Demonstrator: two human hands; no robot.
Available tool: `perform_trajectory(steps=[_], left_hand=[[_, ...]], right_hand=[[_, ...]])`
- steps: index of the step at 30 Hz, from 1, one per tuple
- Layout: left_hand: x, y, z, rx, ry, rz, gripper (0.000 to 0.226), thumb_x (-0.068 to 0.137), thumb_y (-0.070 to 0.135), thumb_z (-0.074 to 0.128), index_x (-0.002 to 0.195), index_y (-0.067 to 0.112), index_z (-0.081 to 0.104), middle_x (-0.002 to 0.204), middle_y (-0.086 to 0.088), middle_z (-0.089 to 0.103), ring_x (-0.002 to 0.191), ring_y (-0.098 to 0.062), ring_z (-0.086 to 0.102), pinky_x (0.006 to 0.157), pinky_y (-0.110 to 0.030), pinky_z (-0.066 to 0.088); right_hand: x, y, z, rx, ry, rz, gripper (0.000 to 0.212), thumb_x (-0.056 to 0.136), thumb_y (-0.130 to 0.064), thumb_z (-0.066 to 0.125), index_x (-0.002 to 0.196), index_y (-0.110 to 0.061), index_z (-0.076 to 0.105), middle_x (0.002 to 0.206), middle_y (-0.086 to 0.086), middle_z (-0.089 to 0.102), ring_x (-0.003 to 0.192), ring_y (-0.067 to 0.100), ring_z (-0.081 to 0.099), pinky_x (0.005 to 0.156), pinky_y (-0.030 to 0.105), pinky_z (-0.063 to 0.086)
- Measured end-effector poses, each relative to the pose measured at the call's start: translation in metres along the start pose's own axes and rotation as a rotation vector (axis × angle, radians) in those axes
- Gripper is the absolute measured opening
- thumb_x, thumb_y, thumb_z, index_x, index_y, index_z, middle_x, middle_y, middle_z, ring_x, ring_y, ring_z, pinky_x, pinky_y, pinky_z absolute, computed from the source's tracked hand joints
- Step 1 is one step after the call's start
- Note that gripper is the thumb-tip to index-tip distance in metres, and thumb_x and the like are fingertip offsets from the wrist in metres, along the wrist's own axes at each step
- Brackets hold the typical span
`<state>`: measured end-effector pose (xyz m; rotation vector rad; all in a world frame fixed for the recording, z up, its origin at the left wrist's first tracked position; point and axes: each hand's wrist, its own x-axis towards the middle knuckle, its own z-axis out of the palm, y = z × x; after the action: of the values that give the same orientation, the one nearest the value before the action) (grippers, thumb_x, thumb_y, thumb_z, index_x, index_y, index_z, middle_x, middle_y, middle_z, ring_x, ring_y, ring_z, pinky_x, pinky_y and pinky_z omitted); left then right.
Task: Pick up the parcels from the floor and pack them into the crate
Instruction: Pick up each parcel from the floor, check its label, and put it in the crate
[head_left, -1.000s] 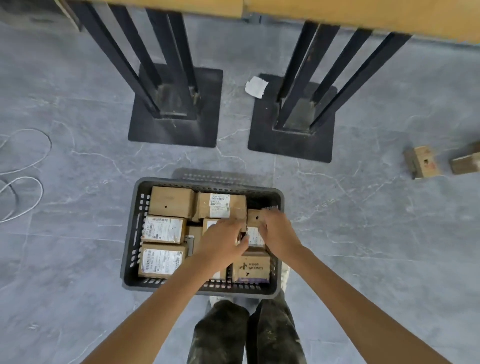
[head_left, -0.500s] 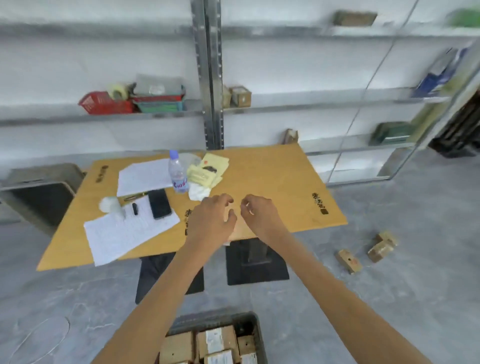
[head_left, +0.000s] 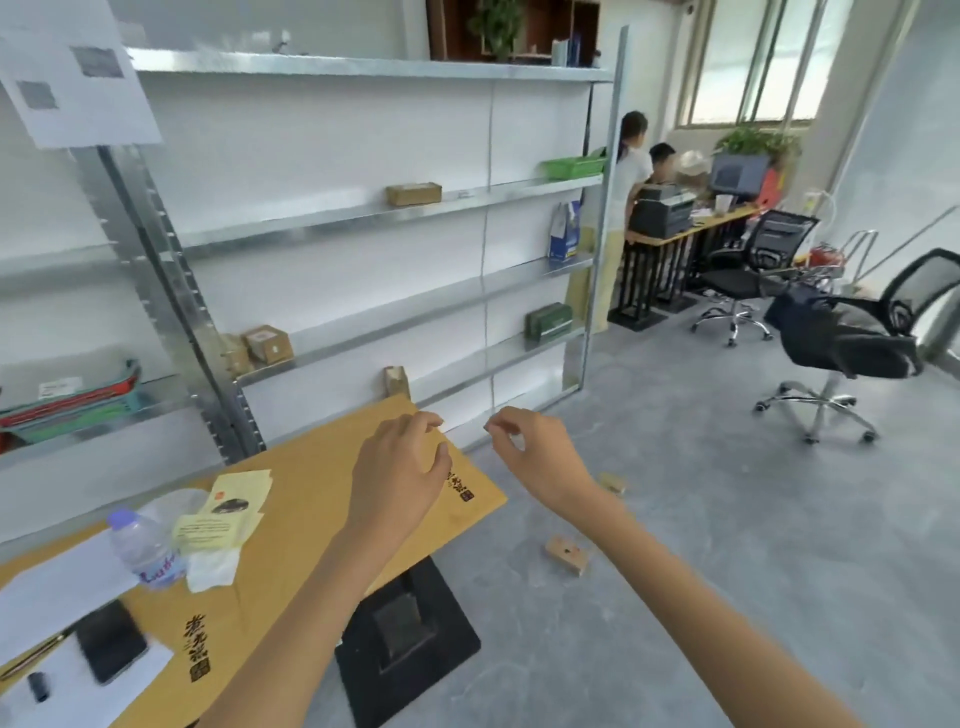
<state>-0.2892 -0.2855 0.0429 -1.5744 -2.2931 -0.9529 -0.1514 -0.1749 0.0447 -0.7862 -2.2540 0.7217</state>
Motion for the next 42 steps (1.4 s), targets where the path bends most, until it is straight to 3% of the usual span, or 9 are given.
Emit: perform_trajectory(steps=[5,9,15,21,28,35,42], left_hand=[[0.037,0.061,0.061,-0.04,-0.01,0.116,0.029,0.091,0.027,0.055,0.119,0.019,0.059,0.116,0.005,0.062,0.111,-0.016,0.054,0.09,-0.03,0.042],[0.069,0.104,0.119,-0.044,-0.017,0.156,0.029,0.091,0.026,0.056,0.117,0.016,0.059,0.114,0.002,0.064,0.11,-0.019,0.055,0.091,-0.033,0.045],[0.116,0.159,0.202,-0.046,-0.069,0.18,0.029,0.089,0.024,0.057,0.115,0.012,0.06,0.112,-0.002,0.065,0.107,-0.023,0.057,0.088,-0.036,0.045],[0.148,0.193,0.258,-0.025,-0.089,0.182,0.027,0.09,0.024,0.055,0.115,0.013,0.059,0.109,-0.002,0.065,0.105,-0.022,0.057,0.088,-0.036,0.045],[0.185,0.182,0.308,-0.028,-0.161,0.156,0.027,0.092,0.024,0.052,0.117,0.014,0.058,0.113,0.0,0.064,0.107,-0.02,0.055,0.092,-0.036,0.044],[0.252,0.134,0.386,-0.024,-0.222,0.107,0.027,0.093,0.025,0.051,0.117,0.014,0.058,0.113,-0.001,0.064,0.108,-0.021,0.056,0.092,-0.035,0.044],[0.337,0.076,0.481,-0.061,-0.374,0.043,0.028,0.091,0.022,0.054,0.116,0.011,0.058,0.114,-0.003,0.065,0.107,-0.025,0.057,0.091,-0.039,0.045]], right_hand=[[0.0,0.073,-0.055,-0.099,0.089,0.051,0.019,0.095,-0.019,0.052,0.101,-0.009,0.066,0.094,0.004,0.069,0.091,0.02,0.062,0.079,0.037,0.05],[0.013,0.129,-0.095,-0.166,0.102,0.026,0.02,0.095,-0.021,0.052,0.105,-0.011,0.066,0.095,0.002,0.069,0.093,0.019,0.061,0.08,0.036,0.049],[0.035,0.217,-0.152,-0.21,0.08,0.022,0.017,0.093,-0.02,0.054,0.099,-0.011,0.067,0.091,0.001,0.069,0.091,0.021,0.06,0.082,0.042,0.048],[0.04,0.281,-0.191,-0.197,0.125,0.077,0.022,0.096,-0.016,0.052,0.113,-0.008,0.064,0.095,0.006,0.067,0.093,0.024,0.058,0.081,0.033,0.044],[0.063,0.345,-0.185,-0.135,0.109,0.205,0.023,0.098,-0.016,0.048,0.116,-0.01,0.062,0.099,0.005,0.066,0.094,0.017,0.057,0.073,0.017,0.035],[0.135,0.412,-0.148,-0.115,0.02,0.298,0.027,0.098,-0.021,0.047,0.123,-0.014,0.057,0.1,0.005,0.063,0.094,0.02,0.057,0.078,0.033,0.046],[0.235,0.492,-0.094,-0.083,-0.053,0.488,0.024,0.098,-0.025,0.047,0.118,-0.017,0.058,0.097,0.002,0.064,0.085,0.011,0.053,0.068,0.021,0.037]])
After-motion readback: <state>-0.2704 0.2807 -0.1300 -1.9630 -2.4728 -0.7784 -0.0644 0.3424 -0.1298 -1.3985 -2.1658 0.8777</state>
